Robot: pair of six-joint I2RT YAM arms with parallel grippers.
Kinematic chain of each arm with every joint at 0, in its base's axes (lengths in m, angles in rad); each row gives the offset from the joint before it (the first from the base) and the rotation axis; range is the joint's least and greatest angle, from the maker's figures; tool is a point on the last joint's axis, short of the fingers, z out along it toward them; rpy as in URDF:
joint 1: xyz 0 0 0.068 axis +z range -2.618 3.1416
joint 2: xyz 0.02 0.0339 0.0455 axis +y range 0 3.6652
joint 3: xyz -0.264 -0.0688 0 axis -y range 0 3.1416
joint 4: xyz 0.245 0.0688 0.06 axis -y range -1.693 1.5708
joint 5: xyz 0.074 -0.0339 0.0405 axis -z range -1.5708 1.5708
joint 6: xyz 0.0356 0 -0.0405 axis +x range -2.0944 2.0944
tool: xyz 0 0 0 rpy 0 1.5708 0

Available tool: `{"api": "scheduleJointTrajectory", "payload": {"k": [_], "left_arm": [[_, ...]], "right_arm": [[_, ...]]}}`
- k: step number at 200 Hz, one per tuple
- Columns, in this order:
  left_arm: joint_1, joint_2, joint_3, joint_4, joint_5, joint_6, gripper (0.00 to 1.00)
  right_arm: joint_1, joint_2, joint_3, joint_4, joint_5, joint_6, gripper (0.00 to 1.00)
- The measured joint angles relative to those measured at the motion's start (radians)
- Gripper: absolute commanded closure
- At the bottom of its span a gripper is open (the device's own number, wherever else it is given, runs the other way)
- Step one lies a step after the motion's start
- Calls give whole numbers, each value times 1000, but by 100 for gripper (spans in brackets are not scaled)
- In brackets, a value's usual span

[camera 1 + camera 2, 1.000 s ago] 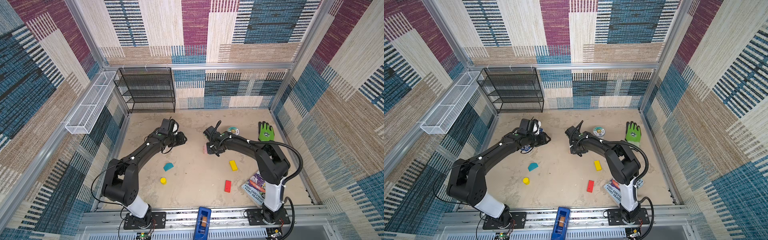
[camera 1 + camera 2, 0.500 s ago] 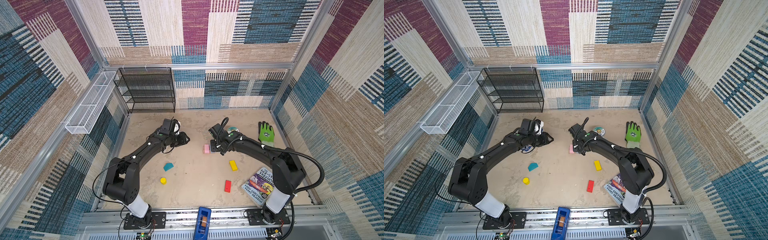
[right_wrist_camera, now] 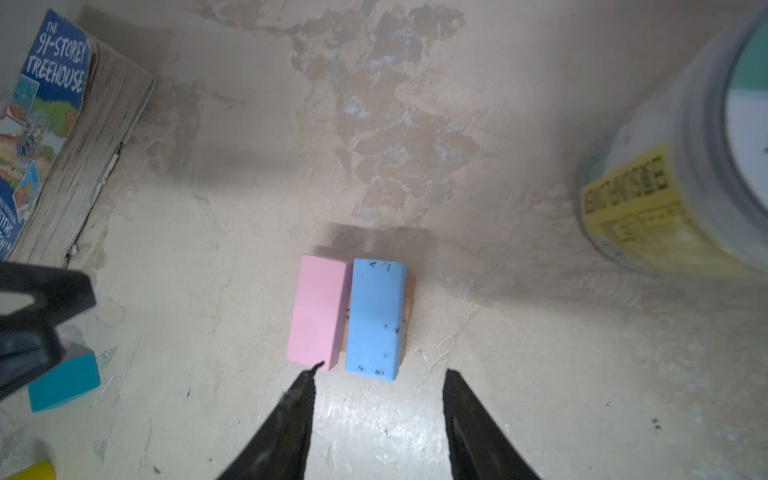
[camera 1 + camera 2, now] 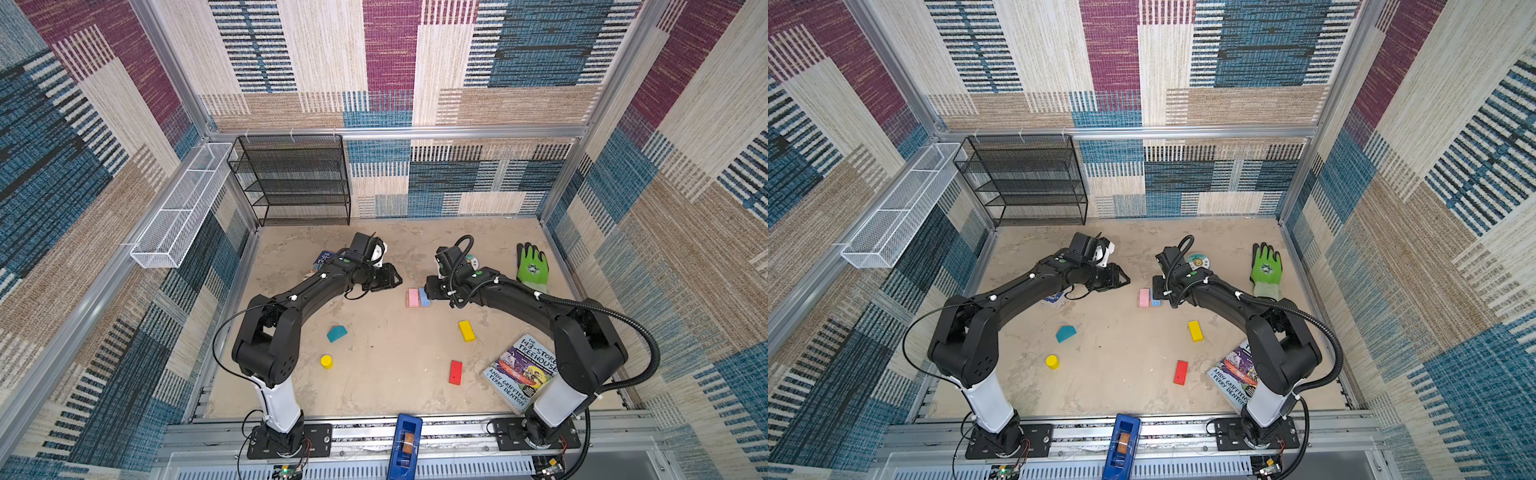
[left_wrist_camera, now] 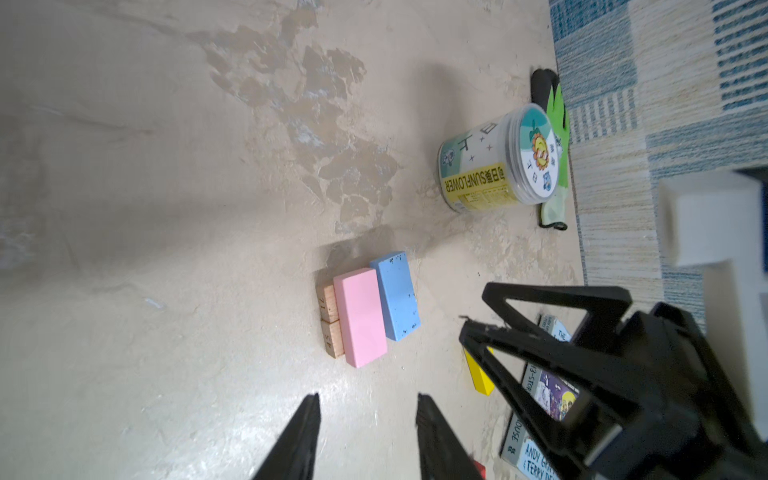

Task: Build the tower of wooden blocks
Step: 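Open the right gripper and raise it while the left gripper moves toward the stack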

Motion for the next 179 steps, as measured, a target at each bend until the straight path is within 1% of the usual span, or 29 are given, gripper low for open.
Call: {"api": "scheduleJointTrajectory", "payload": {"k": [53,95,152,179], "left_arm": [[-24,77,73,-79,-6,26,63],[-38,121,109,-103,-8,39,64],[-43,171,138,-124,-5,47,65],[-46,185,147,-125,-3,47,67]], "right_arm": [[-31,39,-35,85,-100,-18,52],[-42,69,-48,118,-135,-18,52],[-49,93,-52,154,-175,-17,54],[-49,105,-52,156,-185,-13,54]]}}
